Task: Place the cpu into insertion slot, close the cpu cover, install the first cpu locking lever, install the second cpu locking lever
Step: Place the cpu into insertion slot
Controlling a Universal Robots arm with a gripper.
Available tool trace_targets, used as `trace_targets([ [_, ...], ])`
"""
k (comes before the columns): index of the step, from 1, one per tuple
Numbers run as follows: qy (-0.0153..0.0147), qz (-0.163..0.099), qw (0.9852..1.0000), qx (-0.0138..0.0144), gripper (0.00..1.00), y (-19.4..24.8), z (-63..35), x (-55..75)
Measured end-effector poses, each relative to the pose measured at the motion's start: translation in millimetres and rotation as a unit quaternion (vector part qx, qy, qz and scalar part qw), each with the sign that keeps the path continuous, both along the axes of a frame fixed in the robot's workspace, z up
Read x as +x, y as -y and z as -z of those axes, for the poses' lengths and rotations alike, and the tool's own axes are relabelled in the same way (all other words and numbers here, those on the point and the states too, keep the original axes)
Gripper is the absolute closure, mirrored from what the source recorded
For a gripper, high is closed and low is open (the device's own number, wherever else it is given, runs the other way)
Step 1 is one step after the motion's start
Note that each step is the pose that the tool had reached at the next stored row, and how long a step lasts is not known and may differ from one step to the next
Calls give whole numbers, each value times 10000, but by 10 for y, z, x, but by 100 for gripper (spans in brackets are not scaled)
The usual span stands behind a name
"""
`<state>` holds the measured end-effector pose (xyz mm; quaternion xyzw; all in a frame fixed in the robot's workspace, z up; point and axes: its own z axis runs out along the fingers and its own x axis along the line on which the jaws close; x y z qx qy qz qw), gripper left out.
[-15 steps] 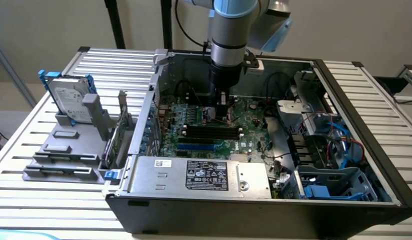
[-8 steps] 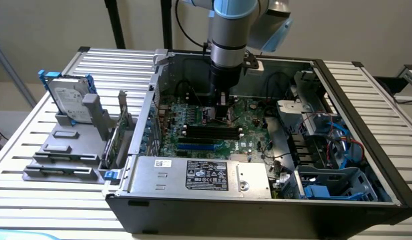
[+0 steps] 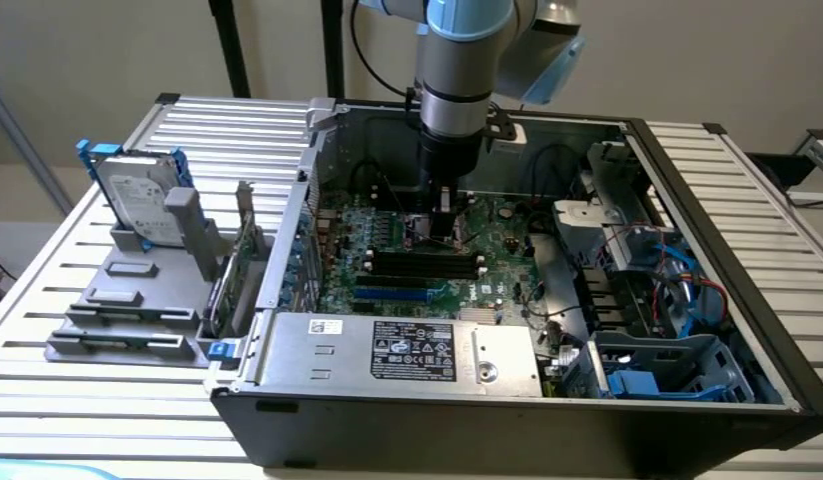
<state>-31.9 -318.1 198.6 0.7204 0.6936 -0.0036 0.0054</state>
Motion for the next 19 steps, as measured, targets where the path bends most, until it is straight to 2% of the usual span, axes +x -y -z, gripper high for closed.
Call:
trace_targets([
  [19, 0, 0, 10000, 0, 45, -5, 20, 0],
])
